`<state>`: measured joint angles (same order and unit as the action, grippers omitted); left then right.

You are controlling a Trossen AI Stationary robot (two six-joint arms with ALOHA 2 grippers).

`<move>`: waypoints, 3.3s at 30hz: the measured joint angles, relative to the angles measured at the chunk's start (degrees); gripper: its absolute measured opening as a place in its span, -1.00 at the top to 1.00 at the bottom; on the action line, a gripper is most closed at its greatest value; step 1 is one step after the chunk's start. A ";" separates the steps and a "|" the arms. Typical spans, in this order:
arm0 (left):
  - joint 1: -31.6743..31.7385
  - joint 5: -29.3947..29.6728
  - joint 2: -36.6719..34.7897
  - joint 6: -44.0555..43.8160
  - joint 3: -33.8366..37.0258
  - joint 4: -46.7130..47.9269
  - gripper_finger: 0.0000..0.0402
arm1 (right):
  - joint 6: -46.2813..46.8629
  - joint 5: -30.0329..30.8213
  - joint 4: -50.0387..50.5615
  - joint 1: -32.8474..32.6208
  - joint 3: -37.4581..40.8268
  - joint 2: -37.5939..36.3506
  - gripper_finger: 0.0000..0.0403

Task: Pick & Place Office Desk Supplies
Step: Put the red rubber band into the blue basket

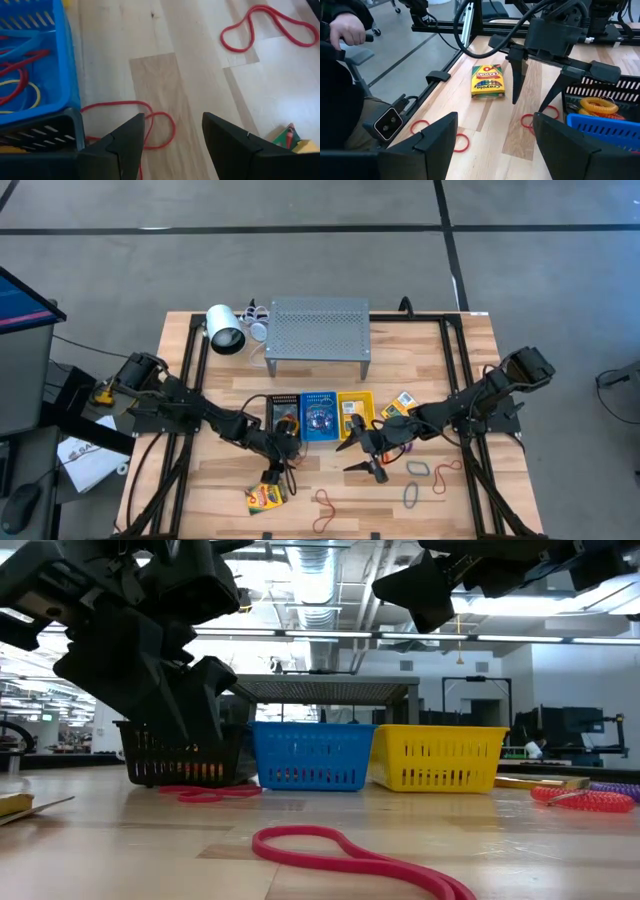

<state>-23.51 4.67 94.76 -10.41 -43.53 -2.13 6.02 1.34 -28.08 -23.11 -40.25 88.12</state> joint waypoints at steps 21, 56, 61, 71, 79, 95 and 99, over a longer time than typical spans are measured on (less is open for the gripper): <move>-1.67 1.72 -0.04 -0.09 0.00 -1.37 0.03 | -0.02 0.01 0.44 0.00 0.02 0.00 -0.26; -4.46 7.93 9.18 -1.88 -17.94 21.85 0.03 | 0.02 -0.75 0.86 0.22 0.04 0.00 -0.26; -3.68 7.52 9.33 -2.47 -17.86 23.52 0.03 | 0.02 -1.38 0.58 0.26 0.04 0.00 -0.26; -2.05 5.81 9.75 -2.54 -17.84 23.37 0.03 | 0.02 -1.38 0.17 0.26 0.04 0.00 -0.26; -1.44 2.88 12.00 -2.61 -17.82 22.42 0.03 | 0.02 -1.38 0.22 0.26 0.04 0.00 -0.26; -1.27 1.74 13.14 -3.58 -17.86 22.36 0.22 | 0.01 -1.38 0.22 0.26 0.04 0.00 -0.26; -1.20 1.45 13.14 -3.58 -17.86 22.40 0.33 | 0.00 -1.38 0.22 0.26 0.04 0.00 -0.26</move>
<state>-24.71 6.12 107.90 -14.00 -61.39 20.27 6.02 -0.03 -27.86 -22.85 -40.21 88.12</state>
